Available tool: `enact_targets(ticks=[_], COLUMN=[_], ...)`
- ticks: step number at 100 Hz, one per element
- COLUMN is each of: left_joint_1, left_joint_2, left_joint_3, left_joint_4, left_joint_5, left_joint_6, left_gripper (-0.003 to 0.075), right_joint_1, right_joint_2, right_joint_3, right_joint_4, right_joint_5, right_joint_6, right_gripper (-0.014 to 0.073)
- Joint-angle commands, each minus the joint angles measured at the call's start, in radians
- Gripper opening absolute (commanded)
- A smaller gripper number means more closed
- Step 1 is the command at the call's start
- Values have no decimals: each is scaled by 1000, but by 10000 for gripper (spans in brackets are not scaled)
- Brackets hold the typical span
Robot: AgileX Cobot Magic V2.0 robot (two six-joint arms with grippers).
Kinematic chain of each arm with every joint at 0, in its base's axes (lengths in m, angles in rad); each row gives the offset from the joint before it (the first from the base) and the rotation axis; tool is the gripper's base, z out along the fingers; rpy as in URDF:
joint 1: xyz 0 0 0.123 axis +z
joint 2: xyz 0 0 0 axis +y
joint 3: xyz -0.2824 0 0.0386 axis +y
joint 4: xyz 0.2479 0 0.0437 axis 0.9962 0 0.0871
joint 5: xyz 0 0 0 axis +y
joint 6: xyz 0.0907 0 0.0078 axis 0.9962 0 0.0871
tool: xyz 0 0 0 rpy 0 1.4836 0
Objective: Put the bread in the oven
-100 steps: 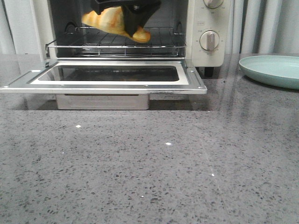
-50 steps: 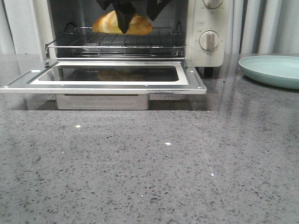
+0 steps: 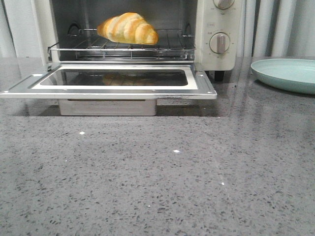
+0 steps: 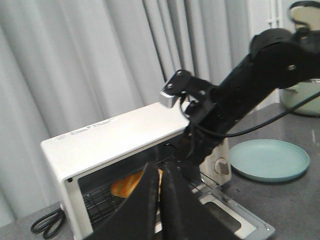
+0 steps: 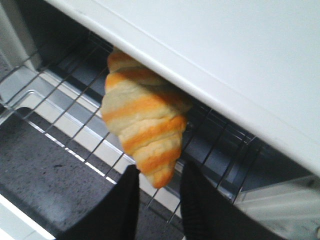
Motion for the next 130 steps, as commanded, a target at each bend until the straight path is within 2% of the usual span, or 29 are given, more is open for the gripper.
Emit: enact_targets(ticks=[1, 7, 19, 29, 45, 69, 81, 90, 98, 130], left_joint_1=[0, 0, 0, 0, 0, 0, 0, 0, 0, 0], left_joint_2=[-27, -53, -102, -134, -148, -148, -148, -148, -148, -148], left_joint_3=[24, 68, 166, 241, 326, 362, 362, 362, 362, 362], left_joint_4=[89, 141, 186, 186, 167, 167, 161, 159, 159, 159], left_joint_5=[-108, -127, -217, -289, -298, -298, -298, -298, -298, -298], left_joint_6=[-123, -195, -294, -320, -321, -321, -321, -321, -321, -321], left_gripper=[-22, -22, -22, -22, -22, -22, -22, -21, -21, -22], right_joint_1=[16, 22, 24, 24, 24, 24, 24, 24, 24, 24], right_joint_2=[-109, -174, -354, -539, -861, -1267, -1424, -1488, -1504, -1504], right_joint_3=[40, 111, 323, 526, 797, 1109, 1216, 1263, 1269, 1269], right_joint_4=[-7, -9, -26, -85, -143, -154, -235, -285, -287, -289], right_joint_5=[-53, -77, -214, -349, -476, -574, -642, -634, -601, -621], right_joint_6=[-14, -14, -14, -14, -14, -14, -14, -14, -14, -14], right_gripper=[26, -78, -61, -61, -61, -61, -61, -61, -61, -61])
